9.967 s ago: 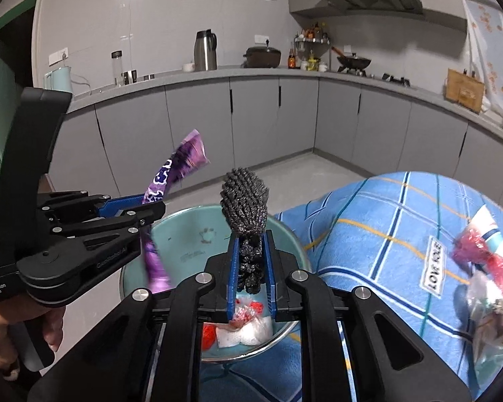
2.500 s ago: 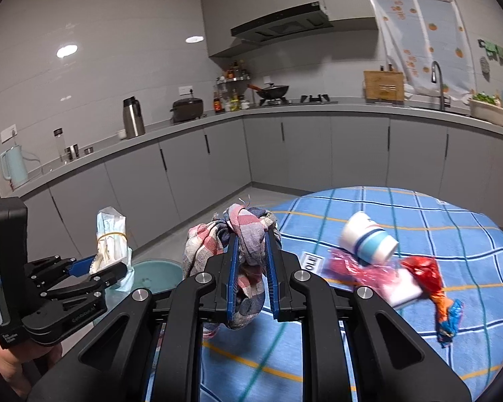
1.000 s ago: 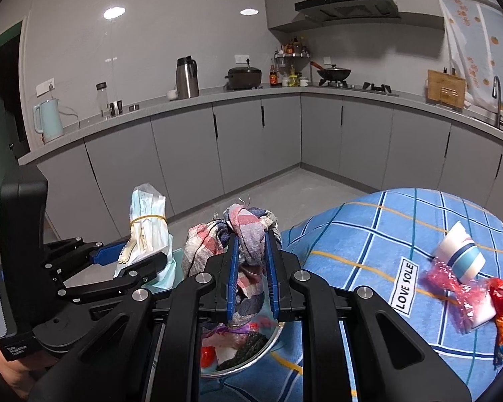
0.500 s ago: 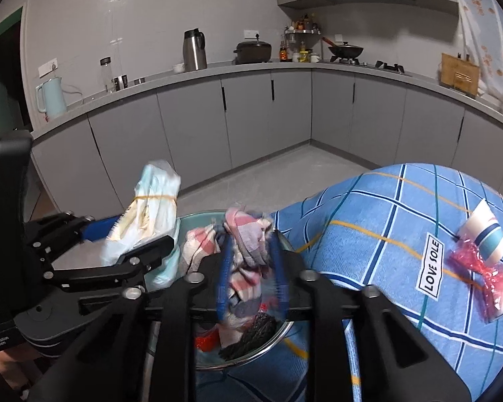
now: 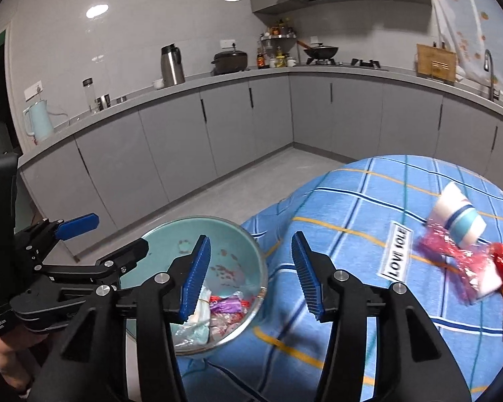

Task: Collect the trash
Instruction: 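Move both open tools away from the bucket toward the table, then grasp the pink plastic bag with the left tool while the right tool grasps the red-blue wrapper, then carry the pink bag and red wrapper over the bucket and open both tools, then move both open tools back to the cup and sponge on the table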

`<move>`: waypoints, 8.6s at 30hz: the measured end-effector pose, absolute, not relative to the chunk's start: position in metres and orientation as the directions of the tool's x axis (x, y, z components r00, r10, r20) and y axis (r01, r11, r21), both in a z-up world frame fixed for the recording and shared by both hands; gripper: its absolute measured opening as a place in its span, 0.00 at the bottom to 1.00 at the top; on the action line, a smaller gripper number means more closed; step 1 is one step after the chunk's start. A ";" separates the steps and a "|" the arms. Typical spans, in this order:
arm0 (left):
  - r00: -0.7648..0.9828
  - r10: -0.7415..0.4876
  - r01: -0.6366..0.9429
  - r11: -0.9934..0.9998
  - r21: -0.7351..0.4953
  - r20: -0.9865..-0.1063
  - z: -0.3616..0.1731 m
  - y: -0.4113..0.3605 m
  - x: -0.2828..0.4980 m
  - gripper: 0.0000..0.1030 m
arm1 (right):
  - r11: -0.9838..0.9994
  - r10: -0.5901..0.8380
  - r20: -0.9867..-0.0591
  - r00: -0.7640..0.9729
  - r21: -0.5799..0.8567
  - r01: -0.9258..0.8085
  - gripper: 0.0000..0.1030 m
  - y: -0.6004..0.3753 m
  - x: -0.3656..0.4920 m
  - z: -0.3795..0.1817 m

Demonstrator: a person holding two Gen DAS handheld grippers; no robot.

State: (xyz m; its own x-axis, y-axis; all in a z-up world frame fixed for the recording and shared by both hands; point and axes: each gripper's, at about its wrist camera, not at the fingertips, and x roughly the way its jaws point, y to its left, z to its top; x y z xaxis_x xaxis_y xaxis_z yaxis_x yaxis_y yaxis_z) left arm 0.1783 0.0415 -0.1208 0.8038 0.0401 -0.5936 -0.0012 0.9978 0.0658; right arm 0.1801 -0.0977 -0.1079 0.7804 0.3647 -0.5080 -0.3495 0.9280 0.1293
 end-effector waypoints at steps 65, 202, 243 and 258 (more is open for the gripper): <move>0.739 -0.267 0.426 0.896 0.123 -0.618 -0.135 -0.272 0.238 0.95 | 0.958 -0.161 -0.656 0.737 0.075 0.277 0.58 -0.387 0.156 -0.159; 0.773 -0.039 0.060 0.998 0.013 -0.634 -0.126 0.048 0.167 0.09 | 0.887 0.405 -0.594 0.695 0.070 -0.457 0.16 -0.054 0.186 -0.121; 0.812 0.035 -0.019 0.999 0.033 -0.583 -0.114 0.049 0.163 0.90 | 0.921 0.370 -0.559 0.742 0.117 -0.371 0.49 -0.095 0.181 -0.117; 0.802 0.066 -0.009 0.995 0.099 -0.593 -0.115 0.020 0.173 0.95 | 0.939 0.339 -0.537 0.773 0.137 -0.316 0.60 -0.126 0.179 -0.114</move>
